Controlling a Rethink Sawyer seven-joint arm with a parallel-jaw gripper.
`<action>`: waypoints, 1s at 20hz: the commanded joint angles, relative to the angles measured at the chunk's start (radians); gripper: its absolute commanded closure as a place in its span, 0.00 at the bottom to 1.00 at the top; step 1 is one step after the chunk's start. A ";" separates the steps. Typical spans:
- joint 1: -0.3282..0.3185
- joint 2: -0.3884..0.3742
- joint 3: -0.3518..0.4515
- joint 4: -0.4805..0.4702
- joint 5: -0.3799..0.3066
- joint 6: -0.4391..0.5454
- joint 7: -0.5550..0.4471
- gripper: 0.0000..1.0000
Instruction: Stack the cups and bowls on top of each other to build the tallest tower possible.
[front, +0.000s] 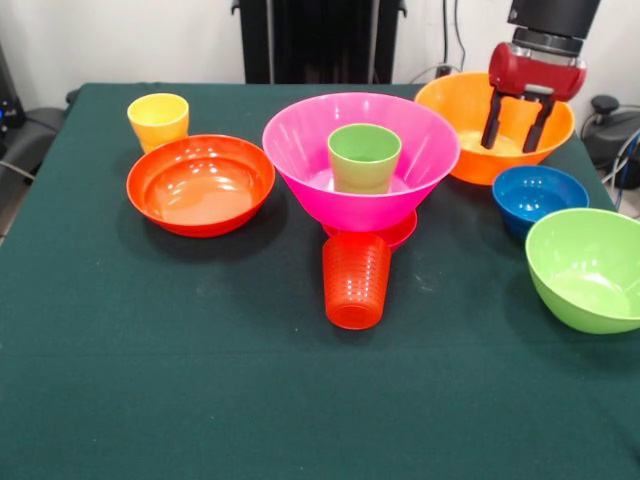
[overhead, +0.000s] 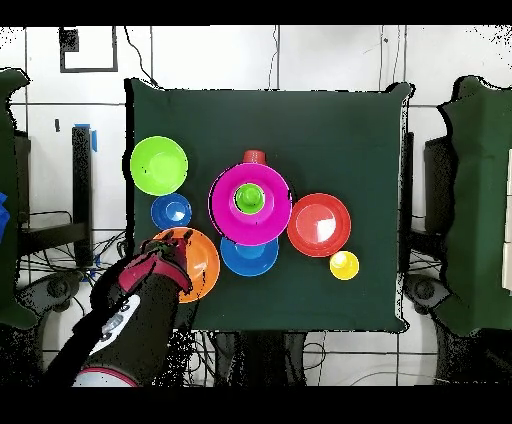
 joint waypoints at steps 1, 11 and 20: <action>-0.070 -0.066 0.179 0.025 -0.049 0.169 -0.064 0.00; -0.123 -0.156 0.236 0.056 -0.075 0.266 -0.115 0.00; -0.183 -0.220 0.299 0.100 -0.094 0.311 -0.144 0.00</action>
